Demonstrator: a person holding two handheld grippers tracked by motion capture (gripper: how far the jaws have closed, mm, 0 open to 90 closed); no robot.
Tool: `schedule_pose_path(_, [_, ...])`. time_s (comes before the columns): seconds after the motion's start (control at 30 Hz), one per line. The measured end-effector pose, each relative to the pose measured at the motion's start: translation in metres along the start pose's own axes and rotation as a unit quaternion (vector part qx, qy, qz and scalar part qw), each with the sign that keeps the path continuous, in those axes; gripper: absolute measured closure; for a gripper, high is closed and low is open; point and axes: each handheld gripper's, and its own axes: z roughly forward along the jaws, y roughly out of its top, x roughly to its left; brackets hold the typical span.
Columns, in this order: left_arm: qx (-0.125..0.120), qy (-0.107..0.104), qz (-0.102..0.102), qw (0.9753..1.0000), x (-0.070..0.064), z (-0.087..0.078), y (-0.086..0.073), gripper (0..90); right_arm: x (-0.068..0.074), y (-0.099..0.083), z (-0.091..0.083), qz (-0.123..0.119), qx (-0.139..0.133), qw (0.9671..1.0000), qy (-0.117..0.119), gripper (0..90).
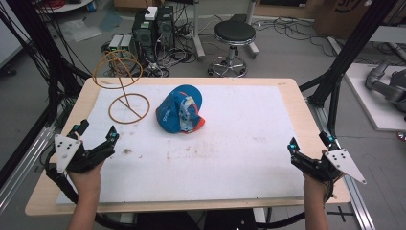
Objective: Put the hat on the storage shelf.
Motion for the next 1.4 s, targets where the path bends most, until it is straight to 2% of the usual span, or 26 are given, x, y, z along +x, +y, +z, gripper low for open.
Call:
schedule_pose_path(0.17, [0.004,-0.015,0.005,0.9999,-0.011,0.009,0.000,15.6,-0.001,0.000,-0.001,0.003,-0.001,1.0000,-0.004,4.3])
schedule_pose_path(0.27, [0.005,-0.028,0.014,0.9995,-0.023,0.016,0.001,15.6,-0.003,0.001,-0.003,0.000,-0.003,1.0000,-0.007,4.3])
schedule_pose_path(0.3, [0.004,-0.035,0.017,0.9992,-0.031,0.021,0.002,15.6,-0.004,0.001,-0.003,0.003,-0.003,1.0000,-0.007,4.3])
schedule_pose_path(0.33, [0.004,-0.035,0.017,0.9992,-0.031,0.021,0.002,15.6,-0.004,0.001,-0.003,0.003,-0.003,1.0000,-0.007,4.3])
schedule_pose_path(0.57, [0.012,-0.046,0.014,0.9988,-0.061,0.047,-0.001,15.6,-0.007,0.000,-0.004,0.008,-0.003,0.9999,-0.012,4.3])
schedule_pose_path(0.77, [0.022,-0.041,0.012,0.9988,-0.073,0.061,-0.006,15.6,-0.008,-0.001,-0.004,0.009,-0.002,0.9999,-0.012,4.3])
schedule_pose_path(0.93, [0.030,-0.026,0.013,0.9991,-0.084,0.075,-0.011,15.6,-0.008,-0.002,-0.003,0.010,-0.002,0.9999,-0.013,4.3])
schedule_pose_path(1.13, [0.038,-0.023,-0.009,0.9990,-0.096,0.091,-0.018,15.6,-0.010,-0.002,-0.003,0.015,-0.002,0.9998,-0.015,4.3])
schedule_pose_path(1.4, [0.048,-0.018,-0.013,0.9986,-0.104,0.108,-0.024,15.9,-0.010,-0.003,-0.003,0.016,-0.001,0.9998,-0.015,4.3])
